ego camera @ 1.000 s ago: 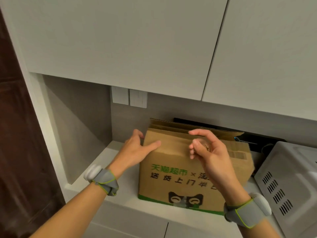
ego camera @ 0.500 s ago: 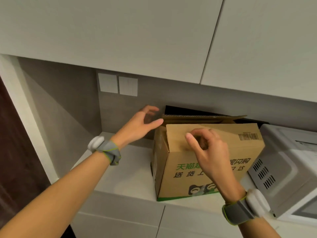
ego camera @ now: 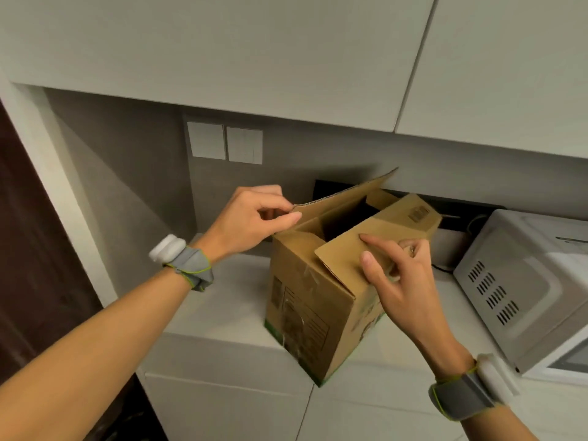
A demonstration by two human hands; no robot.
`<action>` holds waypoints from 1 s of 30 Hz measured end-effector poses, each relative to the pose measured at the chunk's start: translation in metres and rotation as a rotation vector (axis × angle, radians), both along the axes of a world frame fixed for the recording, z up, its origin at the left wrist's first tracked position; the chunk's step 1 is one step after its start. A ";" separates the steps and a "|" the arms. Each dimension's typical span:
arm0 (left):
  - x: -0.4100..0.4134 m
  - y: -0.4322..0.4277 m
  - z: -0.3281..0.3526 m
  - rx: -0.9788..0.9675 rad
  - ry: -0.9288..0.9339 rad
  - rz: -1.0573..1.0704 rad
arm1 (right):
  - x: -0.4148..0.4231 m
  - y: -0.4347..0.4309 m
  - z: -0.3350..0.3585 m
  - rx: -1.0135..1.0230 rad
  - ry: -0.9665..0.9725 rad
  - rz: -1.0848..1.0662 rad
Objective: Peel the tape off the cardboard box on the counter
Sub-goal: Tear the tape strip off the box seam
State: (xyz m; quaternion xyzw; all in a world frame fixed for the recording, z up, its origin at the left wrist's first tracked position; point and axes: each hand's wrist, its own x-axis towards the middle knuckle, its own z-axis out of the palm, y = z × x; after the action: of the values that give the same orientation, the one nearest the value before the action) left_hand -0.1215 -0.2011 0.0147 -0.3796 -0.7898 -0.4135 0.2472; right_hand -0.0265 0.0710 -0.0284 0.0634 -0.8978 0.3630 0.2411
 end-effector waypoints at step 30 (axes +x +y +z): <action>-0.008 0.050 0.003 -0.428 -0.321 -0.210 | -0.006 -0.026 -0.049 -0.158 0.254 -0.150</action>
State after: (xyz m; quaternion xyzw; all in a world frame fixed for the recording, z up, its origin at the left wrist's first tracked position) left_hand -0.1290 -0.1509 0.0181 -0.4325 -0.8446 -0.3154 -0.0110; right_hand -0.0328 0.0447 -0.0771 0.0223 -0.8311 0.4025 0.3832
